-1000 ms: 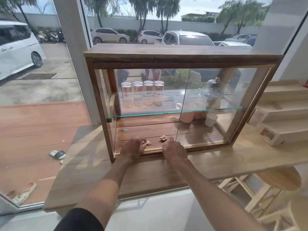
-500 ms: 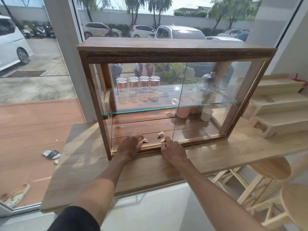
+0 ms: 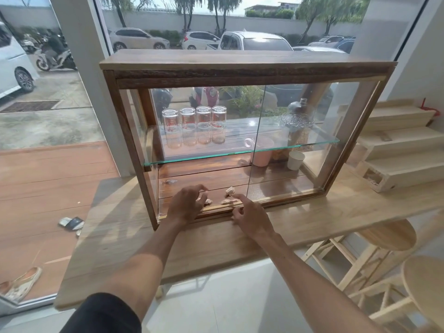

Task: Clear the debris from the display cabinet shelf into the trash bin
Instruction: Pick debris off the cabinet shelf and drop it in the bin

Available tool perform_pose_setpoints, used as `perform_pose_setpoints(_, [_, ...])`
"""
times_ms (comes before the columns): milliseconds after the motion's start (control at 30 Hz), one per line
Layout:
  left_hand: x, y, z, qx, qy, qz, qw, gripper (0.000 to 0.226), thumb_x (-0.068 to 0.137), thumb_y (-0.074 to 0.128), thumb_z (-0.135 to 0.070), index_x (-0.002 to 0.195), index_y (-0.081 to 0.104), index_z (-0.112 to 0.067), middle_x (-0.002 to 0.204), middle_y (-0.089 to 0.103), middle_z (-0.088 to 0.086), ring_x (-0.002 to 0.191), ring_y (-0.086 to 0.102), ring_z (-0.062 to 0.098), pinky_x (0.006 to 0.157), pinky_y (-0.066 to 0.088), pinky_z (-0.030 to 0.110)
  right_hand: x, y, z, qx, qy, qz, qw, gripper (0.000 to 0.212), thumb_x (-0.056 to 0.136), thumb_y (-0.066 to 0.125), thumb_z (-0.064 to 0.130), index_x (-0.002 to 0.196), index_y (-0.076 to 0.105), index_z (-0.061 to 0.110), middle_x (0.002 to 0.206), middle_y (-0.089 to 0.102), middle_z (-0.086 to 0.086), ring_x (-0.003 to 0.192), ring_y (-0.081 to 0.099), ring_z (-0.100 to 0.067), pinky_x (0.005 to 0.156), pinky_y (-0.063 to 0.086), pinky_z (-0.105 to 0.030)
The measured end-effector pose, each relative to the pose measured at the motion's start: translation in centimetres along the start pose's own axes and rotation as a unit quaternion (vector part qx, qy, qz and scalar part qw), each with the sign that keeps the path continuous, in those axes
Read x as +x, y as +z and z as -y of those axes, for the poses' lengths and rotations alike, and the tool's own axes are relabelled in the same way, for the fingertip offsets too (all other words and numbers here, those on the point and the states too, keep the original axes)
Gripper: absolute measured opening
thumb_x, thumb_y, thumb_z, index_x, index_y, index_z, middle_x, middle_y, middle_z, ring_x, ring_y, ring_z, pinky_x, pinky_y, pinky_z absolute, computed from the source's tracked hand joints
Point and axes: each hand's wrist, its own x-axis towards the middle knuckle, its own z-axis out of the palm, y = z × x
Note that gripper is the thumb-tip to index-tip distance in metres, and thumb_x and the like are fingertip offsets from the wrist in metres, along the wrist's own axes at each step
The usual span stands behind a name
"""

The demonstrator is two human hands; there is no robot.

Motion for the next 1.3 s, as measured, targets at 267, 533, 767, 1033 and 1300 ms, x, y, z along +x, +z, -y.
perform_pose_setpoints(267, [2.6, 2.7, -2.9, -0.025, -0.040, 0.050, 0.998, 0.032, 0.083, 0.067, -0.049, 0.101, 0.072, -0.022, 0.089, 0.069, 0.005, 0.083, 0.065, 0.026, 0.068, 0.052, 0.037, -0.6, -1.2, -2.6, -0.027, -0.013, -0.033, 0.999, 0.026, 0.086, 0.061, 0.034, 0.110, 0.067, 0.035, 0.078, 0.074, -0.001, 0.081, 0.070, -0.026, 0.074, 0.057, -0.038])
perform_pose_setpoints(533, [3.1, 4.4, -4.7, -0.020, -0.058, 0.029, 0.998, 0.031, 0.080, 0.069, -0.049, 0.095, 0.073, -0.022, 0.088, 0.071, 0.008, 0.083, 0.066, 0.027, 0.065, 0.046, 0.034, -0.5, -1.8, -4.3, -0.047, -0.056, -0.013, 0.997, 0.024, 0.084, 0.065, 0.043, 0.106, 0.065, 0.035, 0.061, 0.063, 0.008, 0.072, 0.068, -0.018, 0.073, 0.057, -0.036])
perform_pose_setpoints(767, [3.0, 4.6, -5.2, -0.021, -0.070, 0.016, 0.997, 0.018, 0.085, 0.067, -0.038, 0.089, 0.075, -0.023, 0.088, 0.072, 0.007, 0.081, 0.066, 0.026, 0.066, 0.050, 0.034, -0.2, -1.6, -5.1, -0.053, -0.069, 0.022, 0.996, 0.023, 0.086, 0.067, 0.051, 0.103, 0.070, 0.037, 0.078, 0.074, 0.007, 0.082, 0.069, -0.016, 0.077, 0.055, -0.032])
perform_pose_setpoints(1033, [1.5, 0.6, -1.8, 0.008, -0.037, -0.002, 0.999, 0.013, 0.086, 0.070, -0.028, 0.095, 0.076, -0.019, 0.080, 0.065, 0.002, 0.072, 0.058, 0.020, 0.059, 0.040, 0.029, 0.3, -1.1, -5.1, -0.026, -0.099, 0.034, 0.994, 0.015, 0.087, 0.069, 0.045, 0.097, 0.074, 0.036, 0.072, 0.068, 0.015, 0.071, 0.063, -0.006, 0.065, 0.047, -0.027])
perform_pose_setpoints(1300, [-1.4, -1.4, 1.3, 0.041, -0.046, 0.016, 0.998, 0.014, 0.092, 0.063, -0.027, 0.097, 0.073, -0.020, 0.078, 0.053, -0.004, 0.072, 0.053, 0.016, 0.064, 0.048, 0.032, 1.3, -0.6, -2.8, 0.030, -0.121, -0.017, 0.992, 0.019, 0.087, 0.069, 0.048, 0.092, 0.072, 0.030, 0.055, 0.058, 0.011, 0.052, 0.056, -0.005, 0.057, 0.049, -0.031])
